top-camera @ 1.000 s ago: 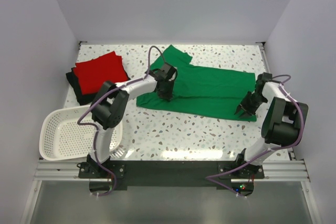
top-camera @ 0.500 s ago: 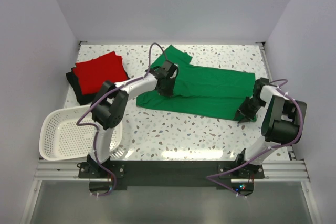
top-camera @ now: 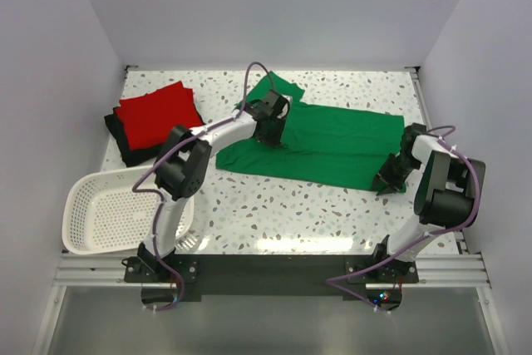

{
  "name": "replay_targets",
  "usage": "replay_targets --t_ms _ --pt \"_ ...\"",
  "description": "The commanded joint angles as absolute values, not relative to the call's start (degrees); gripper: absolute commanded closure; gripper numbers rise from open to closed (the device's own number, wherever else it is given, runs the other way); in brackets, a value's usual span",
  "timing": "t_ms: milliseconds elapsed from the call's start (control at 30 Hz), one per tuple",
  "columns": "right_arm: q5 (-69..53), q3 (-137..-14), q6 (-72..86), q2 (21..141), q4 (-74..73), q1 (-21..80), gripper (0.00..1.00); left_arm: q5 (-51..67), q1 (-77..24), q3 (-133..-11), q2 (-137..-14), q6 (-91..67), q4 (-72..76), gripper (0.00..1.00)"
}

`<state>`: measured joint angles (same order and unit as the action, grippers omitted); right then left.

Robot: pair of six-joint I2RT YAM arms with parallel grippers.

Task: Fold and stack the t-shirts
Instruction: Fold the tshirt

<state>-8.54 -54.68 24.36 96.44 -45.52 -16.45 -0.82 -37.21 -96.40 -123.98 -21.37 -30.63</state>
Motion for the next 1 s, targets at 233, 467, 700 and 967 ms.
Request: replay_targets --t_ms 233,467,700,967 --pt "-6.77 -54.14 23.55 99.05 -43.68 -16.35 0.68 -1.05 -38.23 -102.83 -127.44 -17.84 -31.38 1.0" --pt "-5.63 -54.05 23.55 100.37 -43.86 -16.35 0.68 -0.79 -38.41 -105.73 -129.28 -16.88 -32.17 1.0" --pt "-5.36 -54.14 23.47 101.07 -44.03 -16.35 0.68 -0.35 -38.58 -108.28 -130.6 -16.08 -32.61 1.0" --pt "-5.27 -54.05 23.47 101.43 -44.12 -16.35 0.68 -0.26 -39.11 -109.77 -131.92 -15.29 -33.31 1.0"
